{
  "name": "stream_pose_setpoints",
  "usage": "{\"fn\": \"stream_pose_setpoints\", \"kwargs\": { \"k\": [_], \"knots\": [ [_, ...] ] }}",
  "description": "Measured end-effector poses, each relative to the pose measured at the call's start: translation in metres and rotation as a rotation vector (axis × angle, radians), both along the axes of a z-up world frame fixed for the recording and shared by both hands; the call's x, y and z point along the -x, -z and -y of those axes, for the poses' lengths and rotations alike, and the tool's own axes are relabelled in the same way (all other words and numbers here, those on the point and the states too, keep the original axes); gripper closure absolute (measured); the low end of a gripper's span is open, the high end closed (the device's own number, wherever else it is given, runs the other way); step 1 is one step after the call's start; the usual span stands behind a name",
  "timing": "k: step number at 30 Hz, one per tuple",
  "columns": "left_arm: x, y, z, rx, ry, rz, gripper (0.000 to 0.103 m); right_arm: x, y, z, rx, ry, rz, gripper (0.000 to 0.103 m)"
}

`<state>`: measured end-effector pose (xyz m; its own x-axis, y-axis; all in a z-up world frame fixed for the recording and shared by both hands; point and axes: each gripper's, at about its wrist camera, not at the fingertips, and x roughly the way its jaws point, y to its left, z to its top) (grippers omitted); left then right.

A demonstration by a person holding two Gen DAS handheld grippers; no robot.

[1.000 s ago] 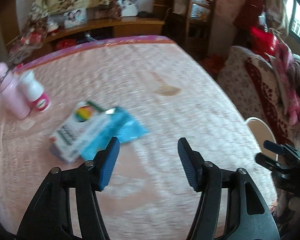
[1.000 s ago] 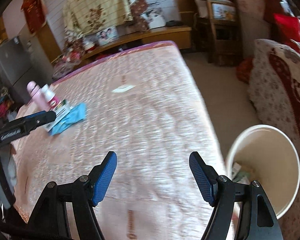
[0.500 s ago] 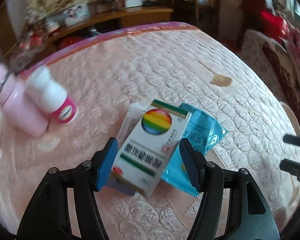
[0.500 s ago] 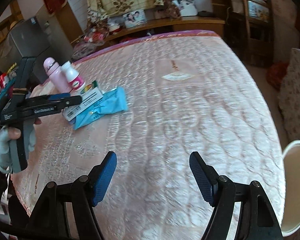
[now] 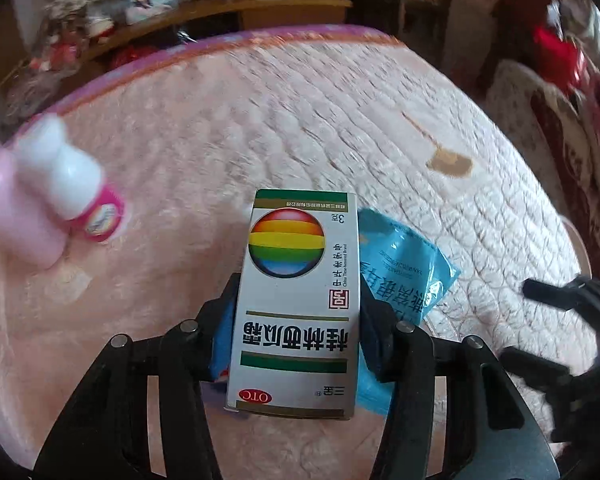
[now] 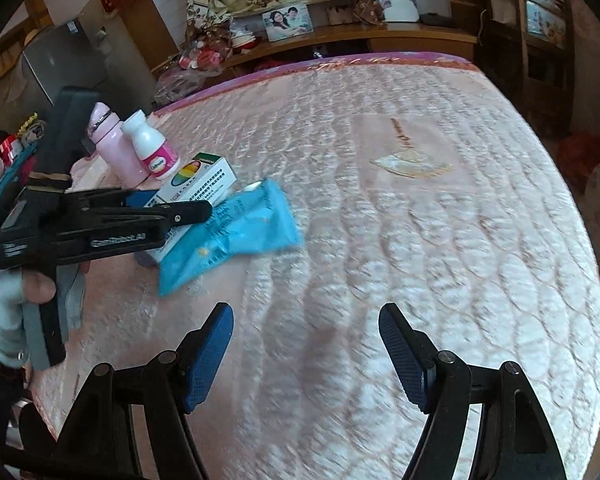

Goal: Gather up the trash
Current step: 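Grasp the rainbow-logo medicine box with the left tool while the right tool grasps the blue wrapper, then carry the medicine box and blue wrapper with both tools over the bucket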

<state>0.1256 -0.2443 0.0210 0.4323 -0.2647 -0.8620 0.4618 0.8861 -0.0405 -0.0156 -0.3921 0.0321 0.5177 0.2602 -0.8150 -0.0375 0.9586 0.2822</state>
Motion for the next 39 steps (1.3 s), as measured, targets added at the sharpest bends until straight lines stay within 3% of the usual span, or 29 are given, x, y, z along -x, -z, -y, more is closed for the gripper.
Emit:
{"fn": "stream_pose_setpoints", "kwargs": {
  "k": [3,9,16,17,18,19,23,27,39],
  "knots": [
    [0.009,-0.015,-0.018,-0.005,-0.024,0.056,0.053,-0.019,0.005,-0.014,-0.028,-0.026,-0.015,0.030],
    [0.024,-0.026,-0.057,-0.002,-0.077,0.076,0.053,-0.067,0.022,-0.039,-0.109,-0.030,-0.067,0.030],
    [0.039,-0.027,-0.065,0.006,-0.078,0.085,0.053,-0.091,0.025,-0.058,-0.160,-0.009,-0.070,0.030],
    [0.041,-0.026,-0.065,0.011,-0.078,0.081,0.053,-0.091,0.024,-0.061,-0.123,-0.016,-0.060,0.043],
    [0.043,-0.026,-0.064,0.012,-0.077,0.081,0.053,-0.091,0.024,-0.064,-0.092,-0.025,-0.058,0.069],
    [0.045,-0.026,-0.063,0.014,-0.072,0.082,0.053,-0.091,0.024,-0.065,-0.097,-0.039,-0.061,0.070],
    [0.056,-0.029,-0.057,0.025,-0.063,0.082,0.053,-0.072,0.011,-0.059,-0.103,-0.088,-0.021,0.078],
    [0.072,-0.036,-0.041,0.046,-0.047,0.081,0.053,-0.037,-0.012,-0.033,-0.107,-0.098,0.022,0.079],
    [0.152,-0.064,0.082,0.068,0.116,0.110,0.053,0.098,-0.052,0.097,-0.048,0.075,0.084,0.079]
  ]
}}
